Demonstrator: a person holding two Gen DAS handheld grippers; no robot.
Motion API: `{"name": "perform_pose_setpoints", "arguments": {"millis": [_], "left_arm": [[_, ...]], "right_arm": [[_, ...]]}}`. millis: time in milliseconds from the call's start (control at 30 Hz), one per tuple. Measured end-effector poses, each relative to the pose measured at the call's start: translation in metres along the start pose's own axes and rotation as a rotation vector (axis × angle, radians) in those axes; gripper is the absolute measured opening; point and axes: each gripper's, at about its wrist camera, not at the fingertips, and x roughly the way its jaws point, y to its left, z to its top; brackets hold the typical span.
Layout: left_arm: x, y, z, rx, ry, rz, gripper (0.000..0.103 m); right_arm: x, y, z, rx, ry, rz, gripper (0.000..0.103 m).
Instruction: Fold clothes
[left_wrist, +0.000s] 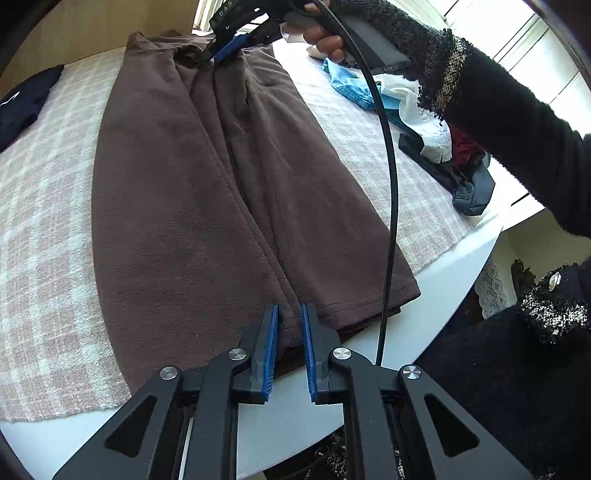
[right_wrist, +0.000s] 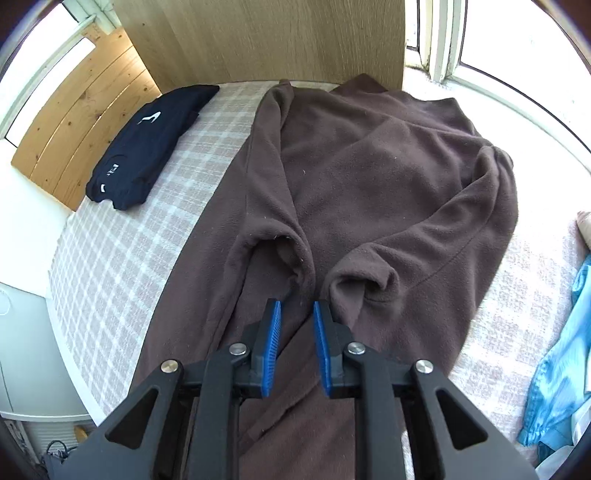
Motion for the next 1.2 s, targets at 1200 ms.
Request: {"name": "perform_pose_setpoints", "arguments": {"millis": [1200], "left_arm": [[-0.006,0.039,0.028,0.152,0.010,0.028,0.024]], "right_arm": [[-0.049,0.086,-0.183,-0.304,0.222,0.199,0.019]]}}
